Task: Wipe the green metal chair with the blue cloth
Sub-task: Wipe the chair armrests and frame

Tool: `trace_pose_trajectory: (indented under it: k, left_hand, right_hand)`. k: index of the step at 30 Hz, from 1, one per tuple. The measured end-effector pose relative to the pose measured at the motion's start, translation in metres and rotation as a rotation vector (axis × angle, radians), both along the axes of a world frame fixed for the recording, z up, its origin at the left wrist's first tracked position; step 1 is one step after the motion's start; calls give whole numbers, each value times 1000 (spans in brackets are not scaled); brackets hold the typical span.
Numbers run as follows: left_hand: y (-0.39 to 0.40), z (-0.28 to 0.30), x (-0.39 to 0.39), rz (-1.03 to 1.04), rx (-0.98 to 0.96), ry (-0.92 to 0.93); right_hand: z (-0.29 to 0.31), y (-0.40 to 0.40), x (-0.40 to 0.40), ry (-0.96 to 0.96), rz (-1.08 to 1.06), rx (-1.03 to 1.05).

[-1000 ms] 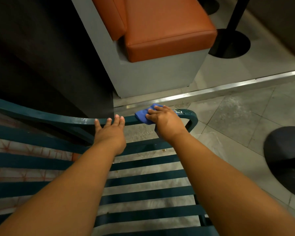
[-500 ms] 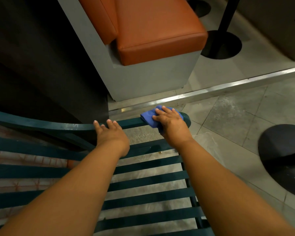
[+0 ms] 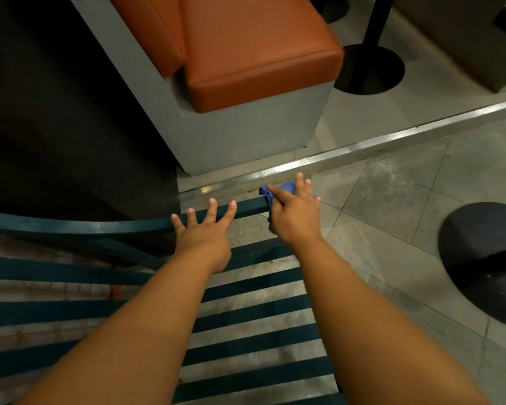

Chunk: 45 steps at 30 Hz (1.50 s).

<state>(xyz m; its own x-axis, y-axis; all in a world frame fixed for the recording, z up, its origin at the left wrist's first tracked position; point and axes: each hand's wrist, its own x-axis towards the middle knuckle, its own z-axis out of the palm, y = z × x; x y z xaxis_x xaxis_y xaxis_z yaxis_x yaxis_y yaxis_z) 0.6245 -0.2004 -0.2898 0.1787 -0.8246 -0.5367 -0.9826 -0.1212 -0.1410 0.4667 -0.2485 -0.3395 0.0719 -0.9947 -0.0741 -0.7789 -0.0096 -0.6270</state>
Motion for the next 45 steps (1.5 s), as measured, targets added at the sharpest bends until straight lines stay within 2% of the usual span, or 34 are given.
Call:
trace_pose_trajectory:
  k: [2, 4, 7, 10, 12, 13, 15, 18, 23, 25, 28, 30, 33, 35, 37, 40, 42, 45]
  left_hand:
    - [-2, 0, 1, 8, 5, 30]
    - [-3, -1, 0, 41, 12, 72]
    - [-2, -2, -1, 69, 19, 128]
    - [0, -2, -1, 76, 11, 134]
    - [1, -3, -2, 79, 4, 135]
    - [1, -3, -2, 78, 0, 131]
    - [1, -3, -3, 82, -6, 125]
    - [0, -2, -4, 93, -4, 142]
    - [2, -2, -4, 128, -3, 188]
    - [2, -3, -5, 140, -11, 194]
    - [2, -4, -4, 131, -9, 194]
    - [0, -2, -5, 129, 2, 183]
    - [-2, -1, -12, 150, 35, 114]
    - [-1, -3, -22, 155, 37, 61]
    - [0, -10, -34, 158, -42, 40]
    - [-4, -18, -51, 97, -211, 43]
    - [-14, -20, -59, 21, -281, 59]
    - [-30, -21, -69, -47, -310, 107]
  right_hand:
    - [4, -1, 14, 83, 30, -27]
    - [1, 5, 12, 116, 162, -118]
    - [-4, 8, -13, -12, 286, -172]
    - [1, 0, -24, -149, 119, -72]
    - [5, -5, -16, -90, 23, -15]
    - [7, -5, -11, -26, 42, -19]
    - [3, -2, -5, 87, 186, -89]
    - [-6, -4, -12, 141, 328, -153]
    - [7, -7, 6, 217, 236, -72]
    - [7, -4, 10, 250, 264, -67]
    - [1, -6, -11, 159, 355, -109]
    - [-3, -9, -27, -10, 346, -93]
    - [-10, -8, -37, -253, 141, 62]
    - [-13, -6, -35, -318, 44, 198]
    - [-12, -3, -29, -220, 60, 182]
    - [-13, 5, -25, 47, 241, -58]
    - [-15, 6, -31, 148, 324, -171]
    - [-14, -2, -37, 140, 171, -109]
